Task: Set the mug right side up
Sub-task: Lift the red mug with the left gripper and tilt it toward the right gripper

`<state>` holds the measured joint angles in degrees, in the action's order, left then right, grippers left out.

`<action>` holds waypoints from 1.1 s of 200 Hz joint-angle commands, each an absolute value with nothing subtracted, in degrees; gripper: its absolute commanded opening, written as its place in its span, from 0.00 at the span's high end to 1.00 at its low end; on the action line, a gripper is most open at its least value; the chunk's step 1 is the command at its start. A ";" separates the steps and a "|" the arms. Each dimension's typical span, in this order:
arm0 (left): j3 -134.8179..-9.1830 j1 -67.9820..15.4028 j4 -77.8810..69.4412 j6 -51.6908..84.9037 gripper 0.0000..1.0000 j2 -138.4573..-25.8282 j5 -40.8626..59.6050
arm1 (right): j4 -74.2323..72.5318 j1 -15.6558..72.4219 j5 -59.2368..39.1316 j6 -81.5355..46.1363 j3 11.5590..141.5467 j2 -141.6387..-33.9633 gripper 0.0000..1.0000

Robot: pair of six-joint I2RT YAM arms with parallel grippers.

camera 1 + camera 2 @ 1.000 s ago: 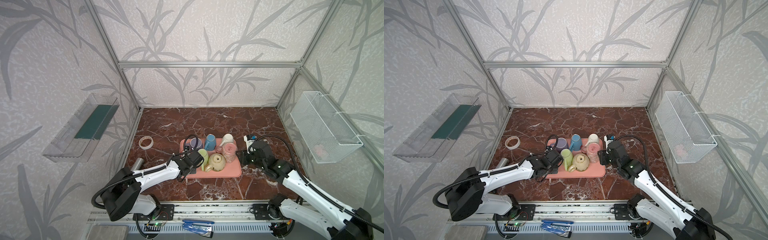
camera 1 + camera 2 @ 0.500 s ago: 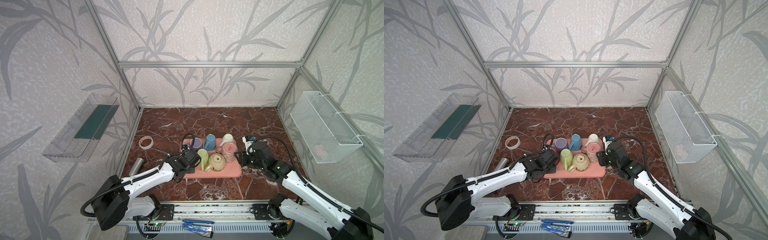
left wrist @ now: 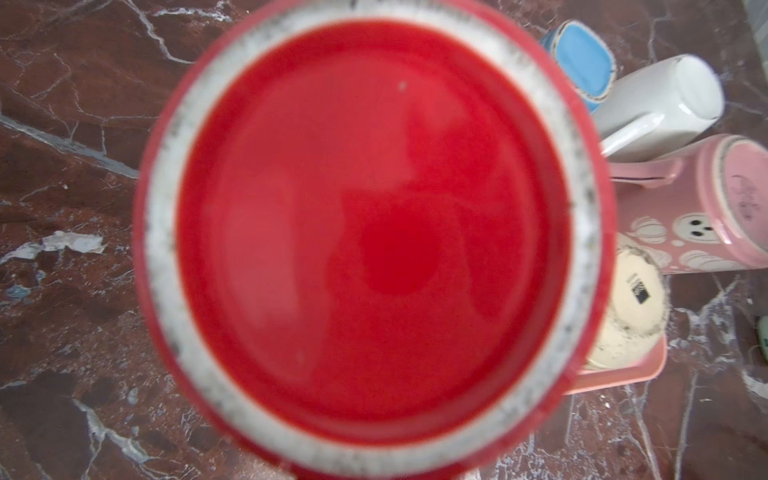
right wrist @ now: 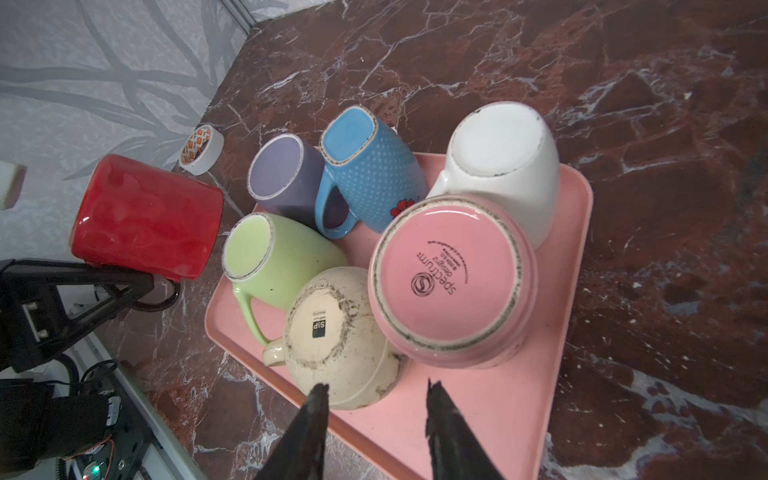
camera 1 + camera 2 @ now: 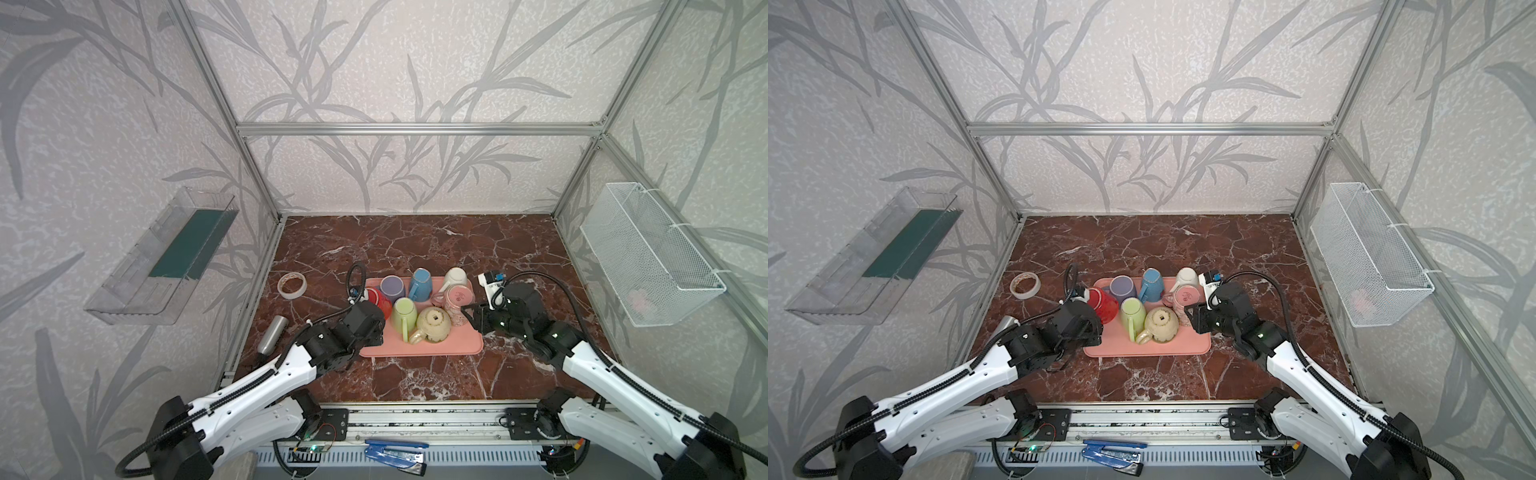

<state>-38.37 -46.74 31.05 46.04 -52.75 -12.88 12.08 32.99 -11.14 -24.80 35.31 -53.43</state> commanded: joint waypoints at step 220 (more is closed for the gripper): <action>-39.65 -40.08 -33.57 49.70 1.00 -61.20 17.69 | -54.07 27.20 -44.61 -52.43 29.36 -67.21 0.37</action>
<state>-35.53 -40.42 -21.30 49.10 -60.80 13.65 -46.48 27.38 -40.71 -49.12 26.44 -65.82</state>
